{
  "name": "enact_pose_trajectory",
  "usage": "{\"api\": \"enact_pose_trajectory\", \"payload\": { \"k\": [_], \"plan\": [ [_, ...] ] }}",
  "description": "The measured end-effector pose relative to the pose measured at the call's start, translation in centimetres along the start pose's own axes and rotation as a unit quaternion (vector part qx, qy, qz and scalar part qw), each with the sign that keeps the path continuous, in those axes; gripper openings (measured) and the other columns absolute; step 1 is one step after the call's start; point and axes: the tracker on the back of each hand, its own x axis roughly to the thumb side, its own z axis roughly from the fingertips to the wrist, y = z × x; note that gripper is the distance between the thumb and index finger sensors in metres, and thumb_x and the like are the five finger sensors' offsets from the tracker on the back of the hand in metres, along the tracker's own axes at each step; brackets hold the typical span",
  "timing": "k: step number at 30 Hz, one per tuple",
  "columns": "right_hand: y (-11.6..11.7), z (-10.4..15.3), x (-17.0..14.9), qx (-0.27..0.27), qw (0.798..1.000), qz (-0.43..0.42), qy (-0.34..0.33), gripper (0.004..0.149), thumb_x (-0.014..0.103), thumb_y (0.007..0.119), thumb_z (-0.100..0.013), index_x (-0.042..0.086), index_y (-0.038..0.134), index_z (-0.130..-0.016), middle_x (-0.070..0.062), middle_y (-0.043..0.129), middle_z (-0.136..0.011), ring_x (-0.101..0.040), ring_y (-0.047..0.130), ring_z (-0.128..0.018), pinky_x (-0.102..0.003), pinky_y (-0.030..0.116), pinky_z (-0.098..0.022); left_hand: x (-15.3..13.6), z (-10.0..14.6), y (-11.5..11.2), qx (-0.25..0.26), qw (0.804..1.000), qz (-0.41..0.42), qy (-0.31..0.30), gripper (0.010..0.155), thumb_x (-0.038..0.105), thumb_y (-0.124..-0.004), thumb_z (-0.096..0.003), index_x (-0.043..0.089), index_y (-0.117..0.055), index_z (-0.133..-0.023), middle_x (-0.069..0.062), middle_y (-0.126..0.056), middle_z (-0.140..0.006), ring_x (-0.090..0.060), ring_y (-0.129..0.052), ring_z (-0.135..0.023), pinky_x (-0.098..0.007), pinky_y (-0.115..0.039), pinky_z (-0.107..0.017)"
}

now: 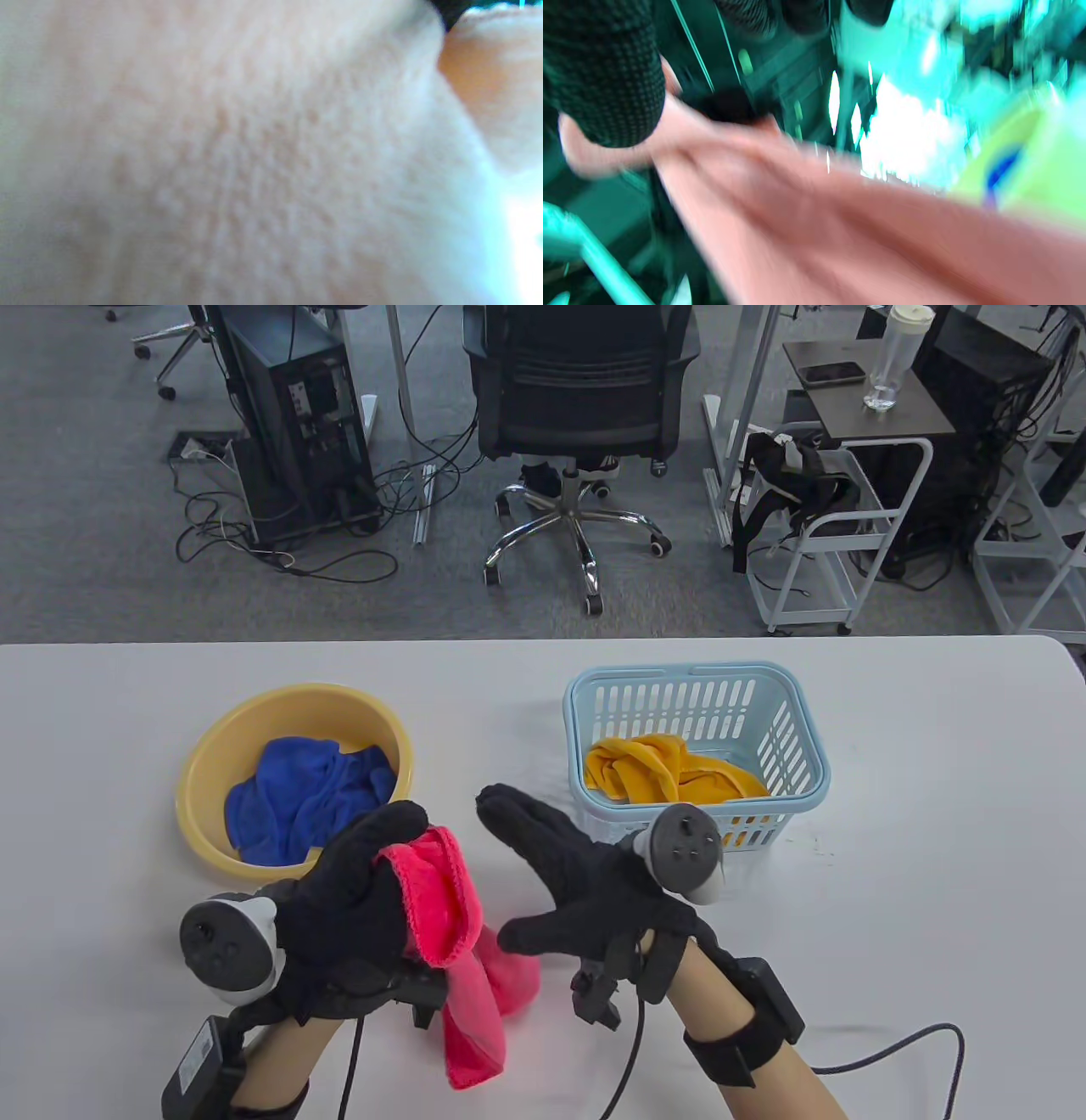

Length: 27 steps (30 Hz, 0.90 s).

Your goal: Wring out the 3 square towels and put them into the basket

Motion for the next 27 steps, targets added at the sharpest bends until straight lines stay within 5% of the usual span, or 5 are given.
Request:
{"api": "enact_pose_trajectory", "payload": {
  "k": [8, 10, 18, 25, 27],
  "plan": [
    [6.8, -1.3, -5.8, 0.138, 0.982, 0.097, 0.089, 0.094, 0.057, 0.092, -0.044, 0.038, 0.032, -0.114, -0.007, 0.008, -0.119, -0.052, 0.014, -0.107, -0.073, 0.010, -0.070, 0.5, 0.5, -1.1, -0.030, 0.995, 0.097, 0.012, 0.047, 0.062, -0.062, -0.0541, 0.046, -0.058, -0.098, 0.024, -0.084, -0.075, -0.012, -0.091, -0.078, -0.043, -0.068, -0.073],
    [6.5, -1.2, -6.0, 0.078, 0.989, 0.103, 0.075, 0.055, 0.049, 0.087, -0.050, 0.038, 0.070, -0.101, -0.007, 0.035, -0.120, -0.050, 0.028, -0.108, -0.072, 0.015, -0.071, 1.0, 0.4, -0.8, -0.043, 0.991, 0.126, 0.006, 0.048, 0.063, -0.062, -0.0542, 0.046, -0.058, -0.099, 0.024, -0.085, -0.076, -0.012, -0.091, -0.079, -0.042, -0.068, -0.073],
    [0.0, 0.4, -2.8, -0.133, 0.985, 0.110, 0.024, 0.040, 0.034, 0.080, -0.055, 0.028, 0.074, -0.094, -0.008, 0.065, -0.109, -0.045, 0.068, -0.097, -0.072, 0.034, -0.073, 0.8, -0.7, 1.7, -0.071, 0.974, 0.215, 0.010, 0.048, 0.063, -0.064, -0.0546, 0.046, -0.060, -0.100, 0.025, -0.086, -0.080, -0.015, -0.089, -0.087, -0.044, -0.065, -0.076],
    [-1.9, 2.7, 5.8, -0.294, 0.870, 0.391, -0.058, 0.036, 0.025, 0.082, -0.054, 0.034, 0.085, -0.089, -0.006, 0.086, -0.089, -0.032, 0.095, -0.052, -0.059, 0.068, -0.056, -5.9, 0.3, -2.5, -0.176, 0.948, 0.225, 0.138, 0.060, 0.077, -0.055, -0.0530, 0.052, -0.046, -0.107, 0.017, -0.048, -0.118, -0.026, -0.042, -0.119, -0.056, -0.036, -0.086],
    [-0.9, 3.1, 8.2, -0.290, 0.778, 0.550, -0.089, 0.036, 0.025, 0.083, -0.054, 0.035, 0.086, -0.089, -0.005, 0.087, -0.089, -0.031, 0.095, -0.050, -0.058, 0.070, -0.053, -8.5, 1.8, -5.6, -0.274, 0.895, 0.290, 0.201, 0.076, 0.082, -0.054, -0.0509, 0.052, -0.020, -0.112, 0.013, -0.017, -0.124, -0.035, -0.021, -0.121, -0.061, -0.025, -0.085]
  ]
}}
